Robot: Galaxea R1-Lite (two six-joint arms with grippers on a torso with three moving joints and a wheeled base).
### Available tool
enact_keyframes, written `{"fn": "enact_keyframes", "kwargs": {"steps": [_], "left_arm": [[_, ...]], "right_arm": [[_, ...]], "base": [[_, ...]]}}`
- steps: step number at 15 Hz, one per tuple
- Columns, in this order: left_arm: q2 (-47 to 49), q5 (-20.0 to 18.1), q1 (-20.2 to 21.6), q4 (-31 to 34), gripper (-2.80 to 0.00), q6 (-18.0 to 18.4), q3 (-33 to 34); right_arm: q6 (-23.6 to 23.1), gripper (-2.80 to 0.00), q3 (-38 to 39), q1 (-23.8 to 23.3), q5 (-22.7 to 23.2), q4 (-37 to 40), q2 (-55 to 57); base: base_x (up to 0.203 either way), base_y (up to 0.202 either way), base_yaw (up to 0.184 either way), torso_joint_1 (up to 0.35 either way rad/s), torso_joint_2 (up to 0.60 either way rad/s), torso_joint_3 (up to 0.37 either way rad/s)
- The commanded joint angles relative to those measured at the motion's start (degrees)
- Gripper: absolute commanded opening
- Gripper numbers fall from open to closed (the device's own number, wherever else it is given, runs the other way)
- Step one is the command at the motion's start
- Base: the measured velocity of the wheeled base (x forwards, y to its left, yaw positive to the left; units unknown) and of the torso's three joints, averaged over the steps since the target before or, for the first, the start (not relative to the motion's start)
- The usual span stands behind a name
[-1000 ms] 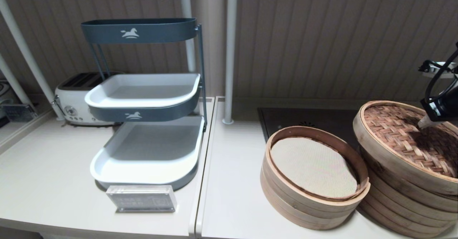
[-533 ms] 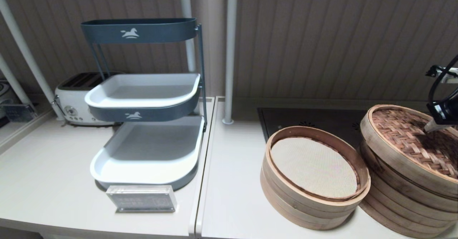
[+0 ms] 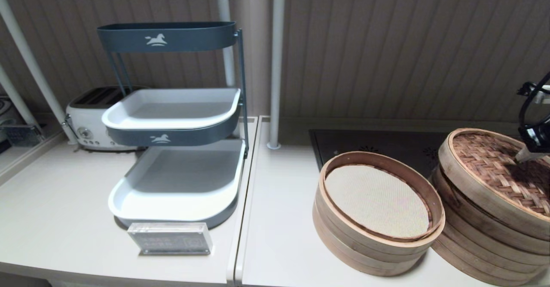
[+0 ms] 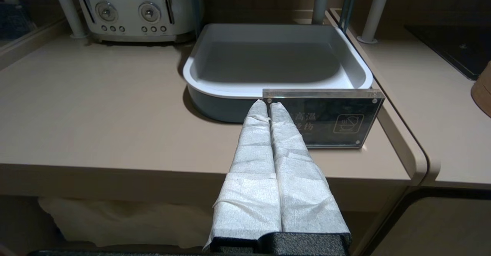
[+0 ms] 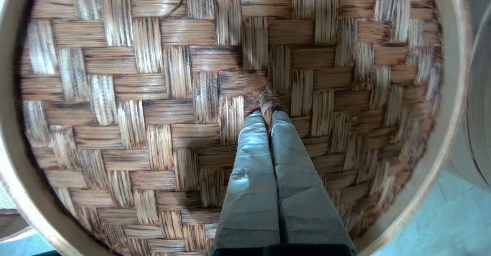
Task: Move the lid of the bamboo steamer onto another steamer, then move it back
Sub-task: Put the steamer
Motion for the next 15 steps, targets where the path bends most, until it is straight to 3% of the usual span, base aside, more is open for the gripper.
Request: {"fn": "enact_keyframes", "kwargs": {"steps": [1, 15], "left_arm": [[-0.1, 0.0, 0.0, 0.0, -2.8, 0.0, 1.6], [-0.1, 0.0, 0.0, 0.0, -2.8, 0.0, 1.6]], "right_arm": [[-0.1, -2.8, 0.2, -0.9, 0.0, 0.3, 0.3], [-0.4, -2.8, -0.1, -2.6, 0.1, 0.3, 2.3]], "base": [[0.0, 0.0, 0.0, 0.0, 0.0, 0.0], [0.0, 0.0, 0.0, 0.0, 0.0, 0.0]]}}
